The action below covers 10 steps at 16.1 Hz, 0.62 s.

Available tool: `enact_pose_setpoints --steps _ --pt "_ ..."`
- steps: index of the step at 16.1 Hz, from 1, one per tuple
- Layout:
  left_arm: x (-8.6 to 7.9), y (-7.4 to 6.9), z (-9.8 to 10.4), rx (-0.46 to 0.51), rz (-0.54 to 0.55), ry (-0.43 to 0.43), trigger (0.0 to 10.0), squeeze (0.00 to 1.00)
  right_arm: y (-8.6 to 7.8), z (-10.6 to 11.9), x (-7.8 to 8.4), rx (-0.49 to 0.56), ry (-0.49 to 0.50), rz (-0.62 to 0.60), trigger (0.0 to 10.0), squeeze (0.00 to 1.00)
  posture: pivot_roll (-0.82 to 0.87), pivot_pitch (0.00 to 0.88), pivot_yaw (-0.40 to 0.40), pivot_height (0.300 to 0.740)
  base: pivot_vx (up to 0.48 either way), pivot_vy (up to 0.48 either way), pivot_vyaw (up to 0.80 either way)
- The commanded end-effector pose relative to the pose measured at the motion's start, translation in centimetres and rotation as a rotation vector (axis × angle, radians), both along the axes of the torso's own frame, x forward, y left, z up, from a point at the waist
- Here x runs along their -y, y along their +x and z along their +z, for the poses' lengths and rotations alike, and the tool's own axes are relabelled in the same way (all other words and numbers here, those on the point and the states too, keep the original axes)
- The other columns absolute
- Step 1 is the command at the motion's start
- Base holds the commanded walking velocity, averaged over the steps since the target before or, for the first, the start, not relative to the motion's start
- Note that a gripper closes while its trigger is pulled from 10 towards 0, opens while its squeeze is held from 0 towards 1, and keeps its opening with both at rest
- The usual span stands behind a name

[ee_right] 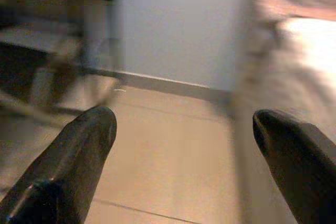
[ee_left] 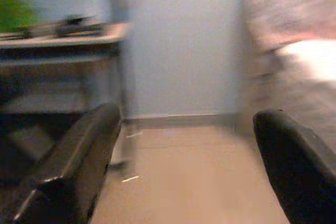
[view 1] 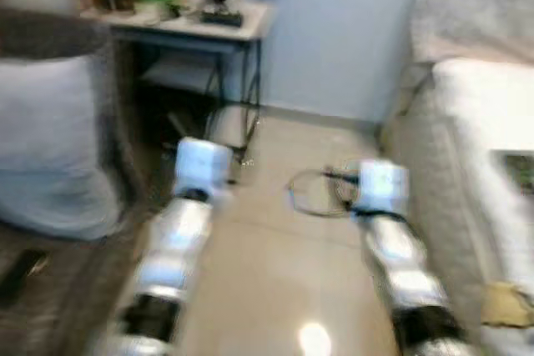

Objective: Clean up the room

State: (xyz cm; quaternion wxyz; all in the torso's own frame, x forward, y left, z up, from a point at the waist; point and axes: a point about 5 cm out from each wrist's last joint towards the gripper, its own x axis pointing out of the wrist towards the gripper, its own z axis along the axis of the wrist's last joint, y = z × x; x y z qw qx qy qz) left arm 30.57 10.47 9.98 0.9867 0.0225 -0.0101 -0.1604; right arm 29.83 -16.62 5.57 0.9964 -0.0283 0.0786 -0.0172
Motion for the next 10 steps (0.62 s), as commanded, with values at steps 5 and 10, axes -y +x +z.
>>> enact_pose_setpoints --steps 5,10 --pt "-2.4 0.4 -0.6 -0.031 0.025 0.046 10.0 0.00 0.2 0.5 -0.8 0.042 0.038 -0.025 10.0 0.00 0.04 0.000 0.011 0.740 0.000 0.192 -0.70" --pt "-2.3 -0.5 0.2 0.039 0.004 -0.080 10.0 0.00 -0.9 -0.5 1.0 0.020 0.037 -0.089 10.0 0.00 0.01 0.000 0.021 0.740 0.000 -0.179 -0.71"
